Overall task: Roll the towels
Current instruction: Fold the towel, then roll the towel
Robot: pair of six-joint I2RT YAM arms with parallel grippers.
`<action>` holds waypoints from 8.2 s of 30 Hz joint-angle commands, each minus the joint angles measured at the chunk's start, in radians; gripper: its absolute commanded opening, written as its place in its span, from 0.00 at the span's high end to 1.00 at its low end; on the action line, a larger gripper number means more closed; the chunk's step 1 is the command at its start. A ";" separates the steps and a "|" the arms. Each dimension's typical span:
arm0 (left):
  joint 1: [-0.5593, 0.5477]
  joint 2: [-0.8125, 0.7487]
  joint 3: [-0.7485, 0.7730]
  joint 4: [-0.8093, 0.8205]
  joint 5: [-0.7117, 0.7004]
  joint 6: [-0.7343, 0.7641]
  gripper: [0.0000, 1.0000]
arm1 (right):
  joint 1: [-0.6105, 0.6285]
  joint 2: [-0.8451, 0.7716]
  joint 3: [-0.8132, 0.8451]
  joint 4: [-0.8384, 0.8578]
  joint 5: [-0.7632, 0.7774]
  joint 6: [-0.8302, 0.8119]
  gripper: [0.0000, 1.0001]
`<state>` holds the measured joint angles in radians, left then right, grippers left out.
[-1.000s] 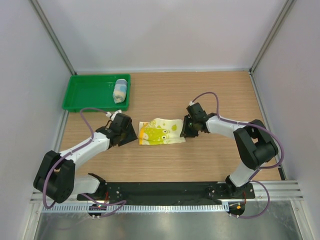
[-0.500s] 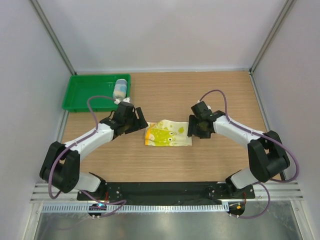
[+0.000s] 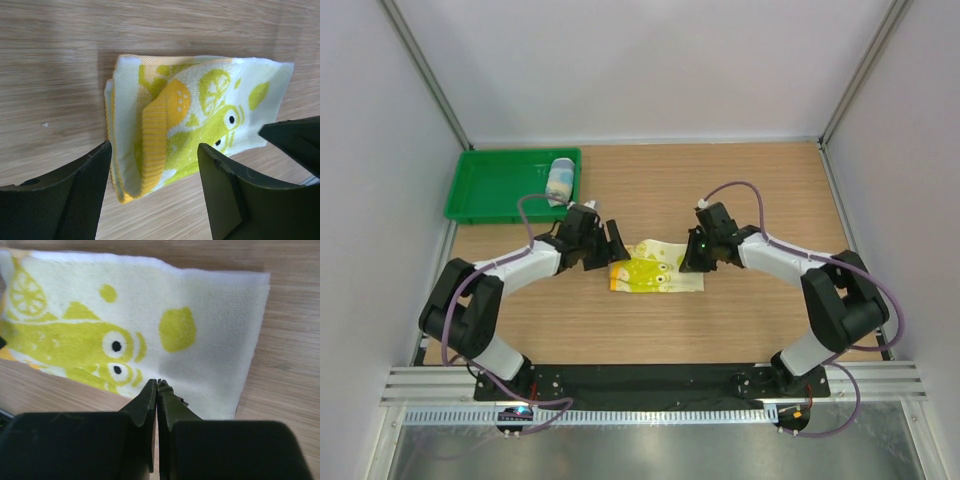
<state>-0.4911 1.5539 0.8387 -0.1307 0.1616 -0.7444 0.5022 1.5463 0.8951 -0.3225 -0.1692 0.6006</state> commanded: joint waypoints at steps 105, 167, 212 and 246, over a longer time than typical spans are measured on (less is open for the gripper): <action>-0.159 -0.154 -0.001 -0.141 -0.237 -0.095 0.46 | 0.053 0.001 0.047 -0.190 0.151 -0.071 0.70; -0.748 -0.117 0.026 -0.170 -0.847 0.324 0.44 | 0.091 -0.370 -0.150 -0.188 0.408 0.021 0.37; -0.753 0.094 0.034 -0.106 -0.674 0.398 1.00 | 0.045 -0.327 -0.234 0.037 -0.044 0.025 0.34; -0.688 -0.117 -0.024 -0.119 -0.530 0.336 1.00 | 0.045 -0.123 -0.222 0.074 -0.024 0.070 0.63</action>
<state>-1.1839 1.4689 0.8112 -0.2520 -0.3965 -0.3901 0.5476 1.4700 0.6197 -0.1532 -0.2836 0.7219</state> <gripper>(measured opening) 0.008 0.285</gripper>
